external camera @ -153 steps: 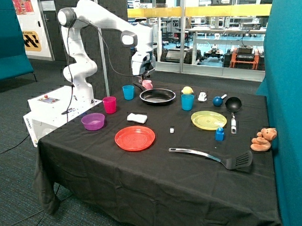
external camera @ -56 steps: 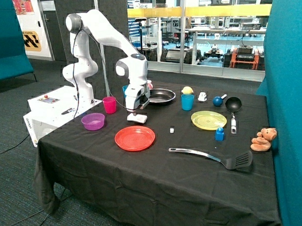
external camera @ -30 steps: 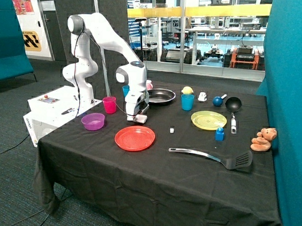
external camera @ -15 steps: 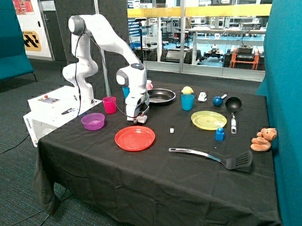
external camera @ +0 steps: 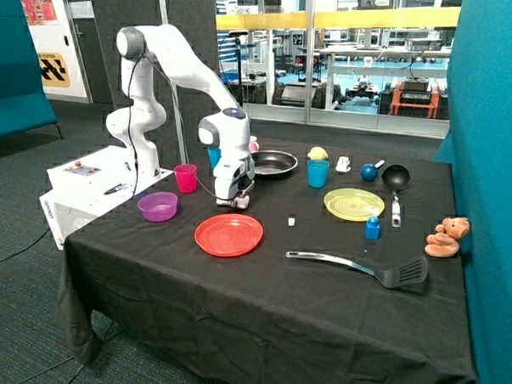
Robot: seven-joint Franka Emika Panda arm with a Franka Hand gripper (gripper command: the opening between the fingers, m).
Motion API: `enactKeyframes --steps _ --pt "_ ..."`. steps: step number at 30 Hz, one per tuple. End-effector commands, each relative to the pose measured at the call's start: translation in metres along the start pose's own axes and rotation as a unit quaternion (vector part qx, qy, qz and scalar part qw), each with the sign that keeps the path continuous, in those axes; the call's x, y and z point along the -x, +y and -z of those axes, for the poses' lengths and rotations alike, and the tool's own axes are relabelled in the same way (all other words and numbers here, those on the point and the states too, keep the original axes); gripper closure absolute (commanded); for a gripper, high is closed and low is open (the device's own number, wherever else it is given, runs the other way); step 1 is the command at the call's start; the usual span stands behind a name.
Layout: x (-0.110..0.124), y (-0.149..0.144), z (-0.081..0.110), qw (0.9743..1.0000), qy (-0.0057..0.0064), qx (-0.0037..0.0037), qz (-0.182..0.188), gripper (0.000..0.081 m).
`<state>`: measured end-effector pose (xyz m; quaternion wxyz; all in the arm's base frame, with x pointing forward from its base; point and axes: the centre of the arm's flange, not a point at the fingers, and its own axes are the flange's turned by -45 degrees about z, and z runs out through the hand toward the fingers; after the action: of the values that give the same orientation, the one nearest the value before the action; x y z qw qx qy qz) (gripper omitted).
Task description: Clean the pan
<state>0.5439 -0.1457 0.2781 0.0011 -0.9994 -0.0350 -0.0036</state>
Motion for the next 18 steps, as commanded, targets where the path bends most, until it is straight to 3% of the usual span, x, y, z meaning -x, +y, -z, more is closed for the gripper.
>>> enactKeyframes --steps 1,12,18 --pt "0.002 0.005 0.000 1.0000 -0.0037 0.00101 -0.003 0.0808" --pt "0.009 0.013 -0.001 1.0000 -0.0037 0.00102 -0.006 0.0808" --pt "0.012 0.011 0.010 1.0000 -0.0037 0.00099 0.002 0.0808"
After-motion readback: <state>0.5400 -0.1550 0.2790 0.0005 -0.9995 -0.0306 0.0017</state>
